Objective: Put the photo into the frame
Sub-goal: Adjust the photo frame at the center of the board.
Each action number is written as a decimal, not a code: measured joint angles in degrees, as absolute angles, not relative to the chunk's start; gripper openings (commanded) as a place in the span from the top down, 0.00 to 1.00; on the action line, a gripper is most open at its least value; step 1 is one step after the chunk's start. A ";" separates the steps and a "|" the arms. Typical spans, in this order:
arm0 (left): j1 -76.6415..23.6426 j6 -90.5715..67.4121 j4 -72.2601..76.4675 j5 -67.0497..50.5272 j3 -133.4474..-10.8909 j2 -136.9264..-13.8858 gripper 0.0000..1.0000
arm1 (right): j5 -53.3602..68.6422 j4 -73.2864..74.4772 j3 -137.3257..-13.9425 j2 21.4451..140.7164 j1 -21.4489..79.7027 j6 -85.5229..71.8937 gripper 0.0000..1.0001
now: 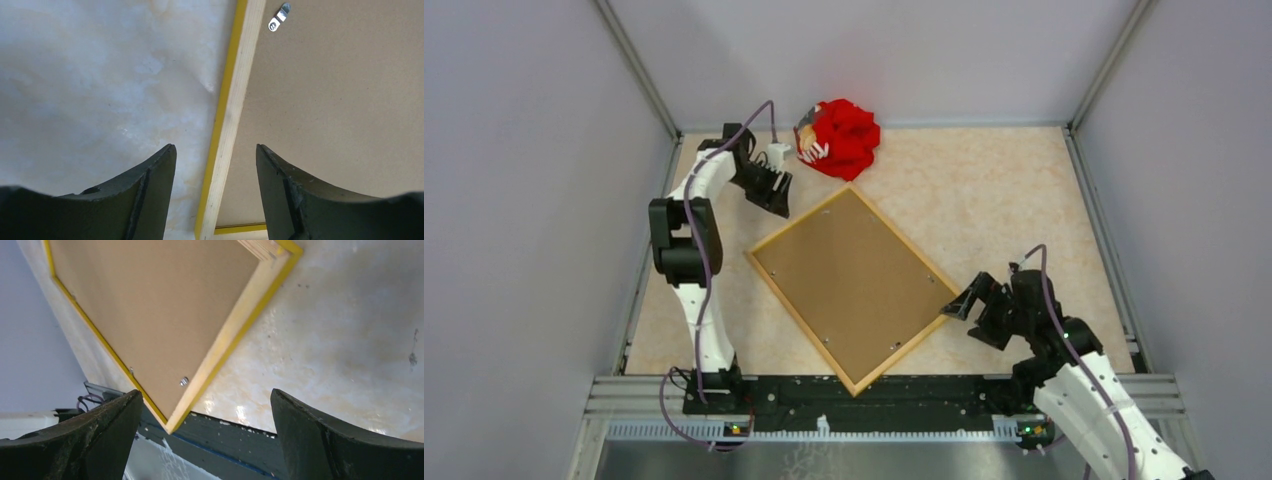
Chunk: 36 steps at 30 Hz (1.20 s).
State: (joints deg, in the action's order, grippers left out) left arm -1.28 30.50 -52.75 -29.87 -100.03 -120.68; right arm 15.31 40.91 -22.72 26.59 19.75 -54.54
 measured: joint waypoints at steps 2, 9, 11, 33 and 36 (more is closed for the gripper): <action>-0.93 30.15 -52.77 -30.11 -100.77 -120.81 0.32 | 16.19 41.71 -21.76 27.46 19.75 -54.59 0.02; -0.47 29.17 -53.17 -30.41 -106.37 -124.70 0.25 | 17.74 39.99 -21.74 31.40 21.04 -54.57 0.02; -0.47 28.75 -53.36 -30.70 -107.81 -125.95 0.23 | 17.78 39.20 -21.74 33.19 21.67 -54.57 0.02; -0.01 27.09 -52.31 -35.94 -101.60 -127.44 0.36 | 19.66 23.07 -21.76 52.82 24.62 -55.16 0.01; 0.99 27.18 -51.90 -36.97 -100.20 -126.89 0.43 | 20.08 20.32 -21.80 55.02 24.62 -55.59 0.01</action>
State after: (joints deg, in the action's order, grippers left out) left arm 0.99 27.18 -51.90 -36.97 -100.20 -126.89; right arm 20.08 20.32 -21.80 55.02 24.62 -55.59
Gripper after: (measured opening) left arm 0.629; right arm 0.985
